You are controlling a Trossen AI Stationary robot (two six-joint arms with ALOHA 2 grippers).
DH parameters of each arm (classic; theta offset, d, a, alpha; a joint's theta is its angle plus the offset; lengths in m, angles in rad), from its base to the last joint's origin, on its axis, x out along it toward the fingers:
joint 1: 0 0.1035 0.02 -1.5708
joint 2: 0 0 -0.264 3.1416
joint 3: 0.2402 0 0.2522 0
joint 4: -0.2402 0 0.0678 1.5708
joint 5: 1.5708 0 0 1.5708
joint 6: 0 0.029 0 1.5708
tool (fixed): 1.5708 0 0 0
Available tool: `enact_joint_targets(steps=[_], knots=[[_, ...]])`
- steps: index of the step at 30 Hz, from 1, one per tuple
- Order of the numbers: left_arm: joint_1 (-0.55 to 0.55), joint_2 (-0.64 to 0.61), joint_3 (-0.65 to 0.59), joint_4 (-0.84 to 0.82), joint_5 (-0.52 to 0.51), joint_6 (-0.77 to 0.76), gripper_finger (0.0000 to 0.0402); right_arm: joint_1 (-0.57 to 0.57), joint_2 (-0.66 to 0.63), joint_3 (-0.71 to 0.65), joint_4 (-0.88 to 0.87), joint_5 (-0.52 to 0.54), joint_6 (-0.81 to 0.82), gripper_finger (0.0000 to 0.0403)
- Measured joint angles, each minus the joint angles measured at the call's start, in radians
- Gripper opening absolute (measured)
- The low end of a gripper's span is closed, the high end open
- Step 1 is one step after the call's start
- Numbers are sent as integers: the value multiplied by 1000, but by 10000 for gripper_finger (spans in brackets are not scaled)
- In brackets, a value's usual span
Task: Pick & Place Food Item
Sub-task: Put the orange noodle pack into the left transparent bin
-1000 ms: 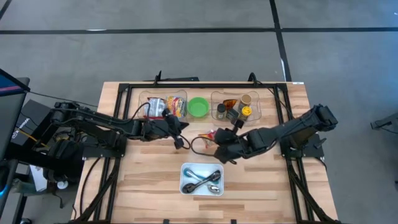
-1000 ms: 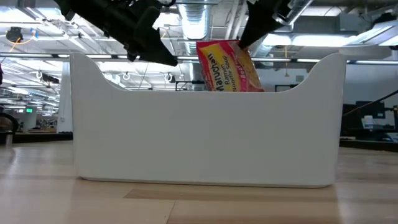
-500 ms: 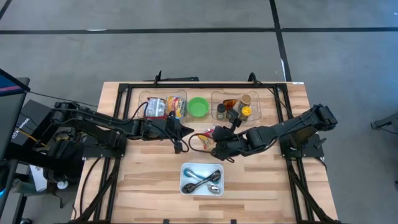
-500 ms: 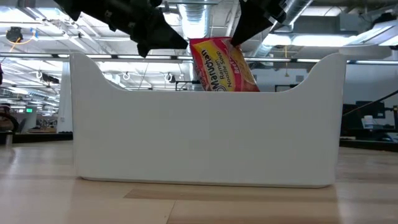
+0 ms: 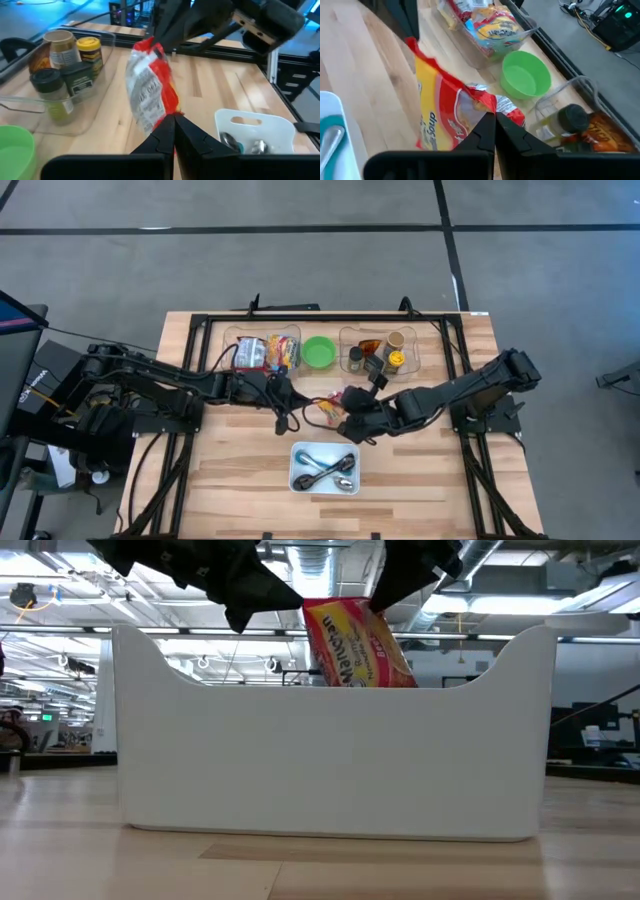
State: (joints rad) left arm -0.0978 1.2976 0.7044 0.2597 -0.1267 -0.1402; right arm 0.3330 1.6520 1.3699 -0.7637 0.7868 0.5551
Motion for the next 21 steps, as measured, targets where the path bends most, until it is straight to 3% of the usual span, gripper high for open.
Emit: enact_joint_targets(steps=[10,21], knots=[[0,0,0,-18,3,0,3,11,74,0,18,-1,-14,0],[0,0,0,-51,3,0,19,-4,70,-1,47,2,-40,0]])
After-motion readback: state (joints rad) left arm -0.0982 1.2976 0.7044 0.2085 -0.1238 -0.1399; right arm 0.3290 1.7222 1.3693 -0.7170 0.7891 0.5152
